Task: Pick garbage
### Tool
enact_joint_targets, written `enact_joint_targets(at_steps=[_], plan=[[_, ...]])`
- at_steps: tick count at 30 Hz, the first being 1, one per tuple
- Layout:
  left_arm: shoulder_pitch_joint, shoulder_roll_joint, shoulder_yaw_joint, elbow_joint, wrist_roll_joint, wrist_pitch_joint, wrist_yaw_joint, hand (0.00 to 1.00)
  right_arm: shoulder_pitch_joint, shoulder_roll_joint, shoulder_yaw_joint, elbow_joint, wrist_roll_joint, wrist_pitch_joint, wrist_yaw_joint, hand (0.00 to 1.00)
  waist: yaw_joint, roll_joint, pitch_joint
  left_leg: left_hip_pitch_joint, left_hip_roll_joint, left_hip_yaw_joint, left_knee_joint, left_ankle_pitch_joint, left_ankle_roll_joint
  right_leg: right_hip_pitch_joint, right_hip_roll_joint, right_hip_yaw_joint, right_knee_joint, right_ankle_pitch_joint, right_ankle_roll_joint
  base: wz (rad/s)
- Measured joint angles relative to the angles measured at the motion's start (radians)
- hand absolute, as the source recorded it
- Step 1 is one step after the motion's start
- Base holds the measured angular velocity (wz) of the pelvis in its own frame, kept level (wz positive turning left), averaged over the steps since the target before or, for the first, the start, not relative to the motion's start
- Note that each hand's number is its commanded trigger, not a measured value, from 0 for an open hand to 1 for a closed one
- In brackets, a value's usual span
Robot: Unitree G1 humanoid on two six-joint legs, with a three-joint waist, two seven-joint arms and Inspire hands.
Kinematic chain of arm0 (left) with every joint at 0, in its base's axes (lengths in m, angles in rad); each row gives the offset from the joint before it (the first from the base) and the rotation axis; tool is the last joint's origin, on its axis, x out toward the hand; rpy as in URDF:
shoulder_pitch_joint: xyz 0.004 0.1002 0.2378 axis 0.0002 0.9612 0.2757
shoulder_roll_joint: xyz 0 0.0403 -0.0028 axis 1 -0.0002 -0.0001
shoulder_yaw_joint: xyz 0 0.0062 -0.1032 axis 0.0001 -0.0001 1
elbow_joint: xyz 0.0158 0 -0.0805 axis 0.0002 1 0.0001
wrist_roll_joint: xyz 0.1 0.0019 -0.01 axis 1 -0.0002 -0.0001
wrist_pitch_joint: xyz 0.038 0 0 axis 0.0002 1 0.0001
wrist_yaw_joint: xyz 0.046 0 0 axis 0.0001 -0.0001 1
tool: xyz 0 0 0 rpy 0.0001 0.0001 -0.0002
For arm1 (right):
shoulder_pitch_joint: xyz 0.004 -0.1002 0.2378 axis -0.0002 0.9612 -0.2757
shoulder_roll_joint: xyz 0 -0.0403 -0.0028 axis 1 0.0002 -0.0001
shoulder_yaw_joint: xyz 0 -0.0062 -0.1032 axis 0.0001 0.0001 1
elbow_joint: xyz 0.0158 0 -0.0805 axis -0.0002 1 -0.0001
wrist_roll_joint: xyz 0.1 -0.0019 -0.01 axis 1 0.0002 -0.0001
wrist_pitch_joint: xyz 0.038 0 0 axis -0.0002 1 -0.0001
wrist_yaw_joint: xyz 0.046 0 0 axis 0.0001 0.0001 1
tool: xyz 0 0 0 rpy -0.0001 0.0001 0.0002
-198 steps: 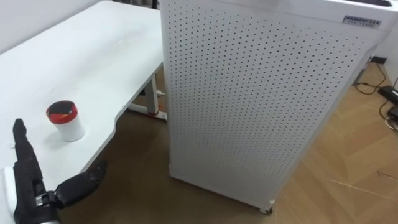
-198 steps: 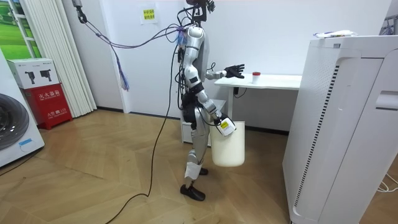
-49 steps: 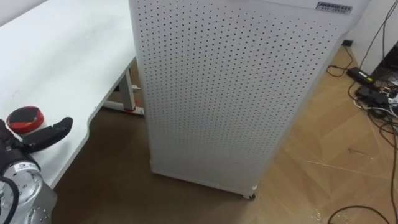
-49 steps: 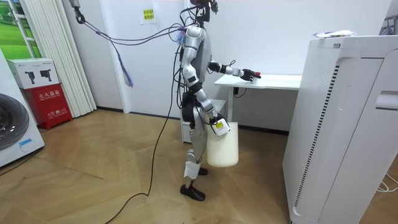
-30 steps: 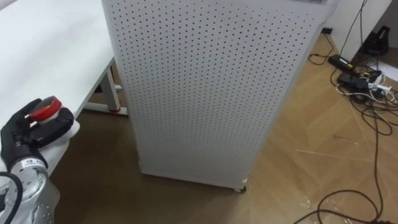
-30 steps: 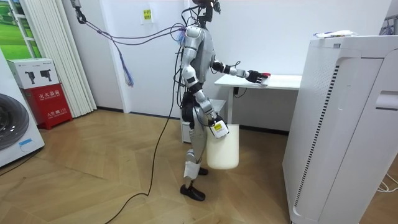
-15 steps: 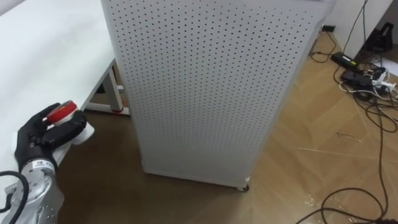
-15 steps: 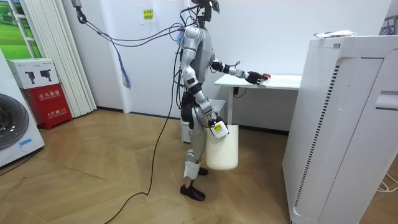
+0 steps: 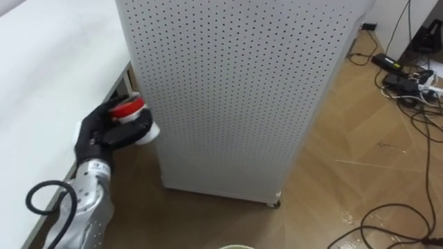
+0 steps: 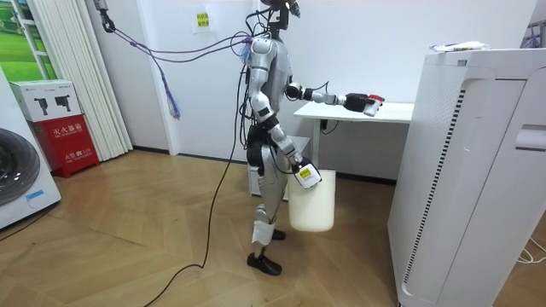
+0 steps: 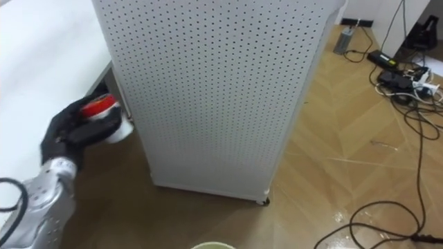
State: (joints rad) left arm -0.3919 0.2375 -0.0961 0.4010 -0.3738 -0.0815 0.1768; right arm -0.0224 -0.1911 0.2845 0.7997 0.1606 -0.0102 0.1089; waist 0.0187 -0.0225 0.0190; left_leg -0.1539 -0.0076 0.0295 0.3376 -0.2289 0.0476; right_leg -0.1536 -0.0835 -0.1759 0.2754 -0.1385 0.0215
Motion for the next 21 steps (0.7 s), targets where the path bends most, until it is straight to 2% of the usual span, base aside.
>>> enact_joint_targets(at_steps=[4,5,7,9,11,16,21], plan=[[0.078,-0.036,-0.036,-0.114,0.036,-0.002,-0.077,1.0,-0.017,-0.005,-0.001,-0.058,0.0,0.0,-0.001,1.0,0.016,0.012,-0.0066,0.014,0.002,0.064,-0.006,0.0,0.0,-0.03,-0.004,0.031,0.03,0.002,0.004,-0.43],[0.1,-0.039,-0.039,-0.119,0.035,-0.002,-0.093,1.0,-0.017,-0.004,0.001,-0.075,0.011,0.0,-0.001,1.0,0.03,0.011,-0.0065,0.023,0.005,0.097,-0.014,0.0,0.0,-0.047,-0.005,0.036,0.048,0.003,0.002,-0.72],[0.132,-0.04,-0.044,-0.119,0.036,-0.002,-0.103,1.0,-0.019,-0.003,0.008,-0.088,0.041,0.0,-0.004,1.0,0.044,0.01,-0.0062,0.039,0.01,0.136,-0.021,-0.001,0.001,-0.061,-0.005,0.034,0.059,0.011,-0.007,-0.69],[0.142,-0.044,-0.057,-0.119,0.042,-0.002,-0.109,1.0,-0.019,-0.002,0.008,-0.091,0.073,0.0,-0.003,1.0,0.04,0.009,-0.0064,0.045,0.013,0.143,-0.029,-0.005,0.008,-0.072,-0.004,0.027,0.073,0.013,-0.01,-0.33],[0.15,-0.048,-0.068,-0.13,0.052,-0.003,-0.122,1.0,-0.039,-0.003,0.008,-0.094,0.073,-0.001,-0.002,1.0,0.042,0.003,-0.0017,0.039,0.016,0.163,-0.033,-0.006,0.009,-0.094,-0.004,0.024,0.084,0.022,-0.02,-0.29],[0.201,-0.072,-0.122,-0.149,0.063,-0.013,-0.18,1.0,-0.044,-0.015,0.004,-0.112,0.069,-0.001,-0.005,1.0,0.022,0.0,-0.0012,0.021,0.02,0.164,-0.031,-0.005,0.007,-0.108,-0.001,0.018,0.07,0.027,-0.024,-0.04],[0.257,-0.067,-0.153,-0.149,0.062,-0.012,-0.235,1.0,-0.045,-0.016,0.006,-0.141,0.066,-0.003,0.021,1.0,0.018,0.003,-0.0022,0.021,0.03,0.185,-0.03,-0.005,0.0,-0.127,0.018,0.019,0.065,0.04,-0.034,-0.27]])
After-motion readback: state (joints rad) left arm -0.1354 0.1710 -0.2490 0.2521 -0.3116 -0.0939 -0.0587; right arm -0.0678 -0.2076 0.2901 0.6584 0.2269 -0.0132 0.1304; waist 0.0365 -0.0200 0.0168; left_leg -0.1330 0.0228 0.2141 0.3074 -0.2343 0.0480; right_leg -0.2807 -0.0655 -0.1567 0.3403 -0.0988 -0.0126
